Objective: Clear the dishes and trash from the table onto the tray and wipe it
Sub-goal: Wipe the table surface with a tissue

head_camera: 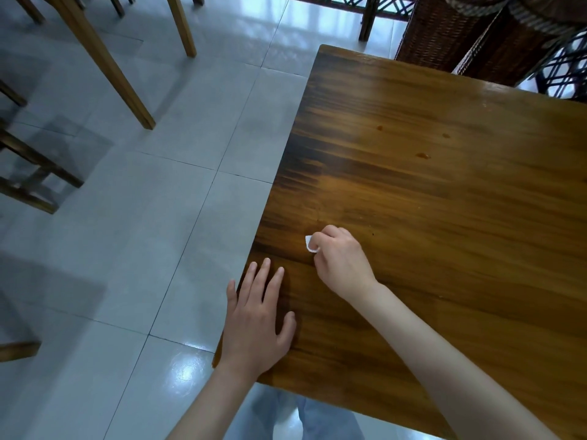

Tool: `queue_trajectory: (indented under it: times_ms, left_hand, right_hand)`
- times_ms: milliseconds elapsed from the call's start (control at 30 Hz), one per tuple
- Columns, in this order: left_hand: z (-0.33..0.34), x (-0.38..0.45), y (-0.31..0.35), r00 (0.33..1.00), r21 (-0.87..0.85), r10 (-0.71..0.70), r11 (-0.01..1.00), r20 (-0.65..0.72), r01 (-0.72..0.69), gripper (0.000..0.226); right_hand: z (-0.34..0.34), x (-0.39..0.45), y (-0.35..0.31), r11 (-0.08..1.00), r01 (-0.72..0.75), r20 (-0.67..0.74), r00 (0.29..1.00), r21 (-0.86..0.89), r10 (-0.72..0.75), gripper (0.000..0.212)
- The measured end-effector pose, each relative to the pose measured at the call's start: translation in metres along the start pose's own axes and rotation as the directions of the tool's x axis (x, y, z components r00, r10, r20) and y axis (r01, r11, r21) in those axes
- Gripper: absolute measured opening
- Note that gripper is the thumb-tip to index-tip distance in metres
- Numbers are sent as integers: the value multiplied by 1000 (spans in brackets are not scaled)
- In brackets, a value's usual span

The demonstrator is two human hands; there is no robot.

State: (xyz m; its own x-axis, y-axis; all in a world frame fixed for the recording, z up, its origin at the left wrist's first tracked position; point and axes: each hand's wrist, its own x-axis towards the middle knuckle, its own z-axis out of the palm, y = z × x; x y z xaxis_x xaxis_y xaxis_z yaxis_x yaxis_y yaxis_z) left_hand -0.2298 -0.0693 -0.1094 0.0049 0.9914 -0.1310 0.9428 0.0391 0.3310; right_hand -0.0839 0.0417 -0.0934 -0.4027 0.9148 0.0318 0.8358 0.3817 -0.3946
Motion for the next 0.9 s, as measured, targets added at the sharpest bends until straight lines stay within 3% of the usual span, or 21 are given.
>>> queue_trajectory:
  times_ms: [167,333,567,667,900]
  left_hand:
    - [-8,11,8,996,-50,5,999,-90,-10,60]
    - [-13,63,53,983,-42,108,992,-146,-115,59]
    - [15,140,120,974,35,193,981,-119,-190,62]
    - [25,180,134,979,57,148,988,-140,-141,63]
    - [28,270,152,965,143,145,983,-220,-115,68]
  right_hand:
    - [-26,3,21,988,-105,-163,979,115,123,14]
    - [-57,10,72,947,-288,-266,911,141,316,18]
    - [-82,-1,161,873,-470,-301,820,128,486,20]
    - [-91,5,195,861,-490,-303,807,136,507,23]
    - [-99,55,241,907,-401,-311,852,131,422,23]
